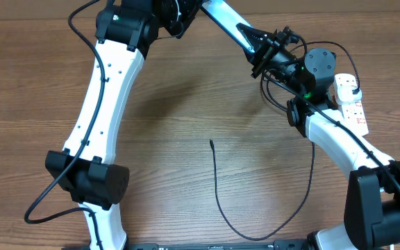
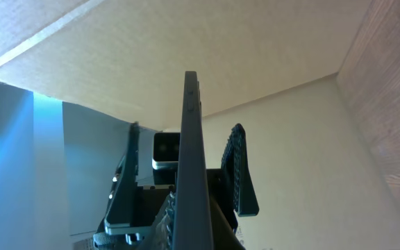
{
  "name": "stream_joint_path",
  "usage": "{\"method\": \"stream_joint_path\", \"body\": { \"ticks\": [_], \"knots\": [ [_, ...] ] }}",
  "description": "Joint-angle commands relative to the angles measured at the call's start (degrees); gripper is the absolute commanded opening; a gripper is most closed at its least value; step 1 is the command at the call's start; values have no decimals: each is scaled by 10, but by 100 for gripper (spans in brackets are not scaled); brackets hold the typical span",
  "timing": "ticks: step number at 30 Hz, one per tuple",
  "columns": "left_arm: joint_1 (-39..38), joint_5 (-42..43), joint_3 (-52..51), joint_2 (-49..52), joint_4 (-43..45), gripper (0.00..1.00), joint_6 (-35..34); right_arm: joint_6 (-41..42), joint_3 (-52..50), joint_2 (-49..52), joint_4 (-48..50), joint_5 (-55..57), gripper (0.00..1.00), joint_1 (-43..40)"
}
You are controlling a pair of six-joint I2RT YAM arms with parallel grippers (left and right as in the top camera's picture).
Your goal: Plug charger to phone and switch on socket
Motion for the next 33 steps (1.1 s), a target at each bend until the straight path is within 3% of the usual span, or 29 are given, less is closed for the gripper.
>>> {"method": "stream_joint_path", "body": {
  "ticks": [1, 8, 17, 33],
  "knots": [
    [0, 76, -4, 30, 14, 93, 20, 79, 17, -17, 11, 12, 4, 0],
    [0, 152, -4, 70, 85, 89, 12, 79, 17, -17, 11, 12, 4, -1],
    [0, 135, -4, 71, 111, 86, 14, 79, 17, -17, 11, 14, 4, -1],
    [-1, 105, -4, 75, 112, 44, 11, 79, 17, -17, 11, 14, 4, -1]
  ]
}}
